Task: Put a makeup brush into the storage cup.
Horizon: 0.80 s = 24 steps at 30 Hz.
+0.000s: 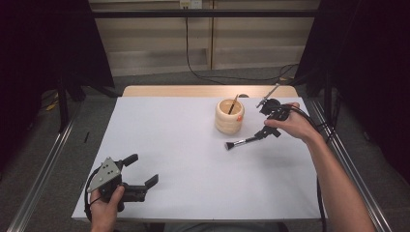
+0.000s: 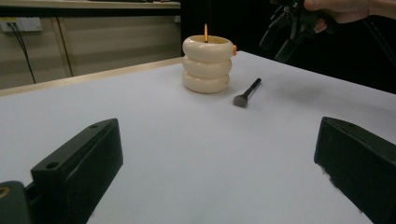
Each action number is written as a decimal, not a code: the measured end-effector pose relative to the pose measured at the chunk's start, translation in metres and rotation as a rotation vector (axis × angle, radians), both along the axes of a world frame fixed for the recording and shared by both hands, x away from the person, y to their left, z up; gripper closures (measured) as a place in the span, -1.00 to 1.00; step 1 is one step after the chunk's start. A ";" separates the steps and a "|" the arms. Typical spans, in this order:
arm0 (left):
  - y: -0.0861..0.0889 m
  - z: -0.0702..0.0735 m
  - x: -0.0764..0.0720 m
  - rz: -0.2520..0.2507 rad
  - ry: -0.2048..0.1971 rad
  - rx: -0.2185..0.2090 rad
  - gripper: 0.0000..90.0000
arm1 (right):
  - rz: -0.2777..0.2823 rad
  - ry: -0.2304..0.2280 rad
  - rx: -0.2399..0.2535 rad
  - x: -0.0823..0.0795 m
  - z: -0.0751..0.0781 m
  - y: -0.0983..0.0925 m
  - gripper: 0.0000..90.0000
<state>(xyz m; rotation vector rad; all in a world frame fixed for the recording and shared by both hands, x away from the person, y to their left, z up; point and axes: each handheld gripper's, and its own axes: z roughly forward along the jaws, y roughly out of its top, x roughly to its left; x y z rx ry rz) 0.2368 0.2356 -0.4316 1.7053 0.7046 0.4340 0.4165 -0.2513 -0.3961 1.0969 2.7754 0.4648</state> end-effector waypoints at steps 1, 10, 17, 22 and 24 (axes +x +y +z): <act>0.000 0.000 0.000 -0.001 0.000 0.000 -0.97 | 0.000 0.009 -0.009 0.001 -0.002 0.000 -0.87; 0.000 0.000 0.000 -0.002 0.001 0.000 -0.97 | 0.066 0.014 -0.026 0.004 -0.010 0.000 -0.86; 0.000 0.000 0.000 0.002 -0.001 -0.002 -0.97 | 0.190 -0.037 -0.038 0.002 -0.019 0.004 -0.66; 0.000 0.000 0.000 -0.003 -0.001 -0.001 -0.97 | 0.230 -0.041 -0.049 0.003 -0.023 0.008 -0.57; 0.000 0.000 0.000 -0.001 0.000 -0.004 -0.97 | 0.236 -0.032 -0.036 0.005 -0.025 0.007 -0.53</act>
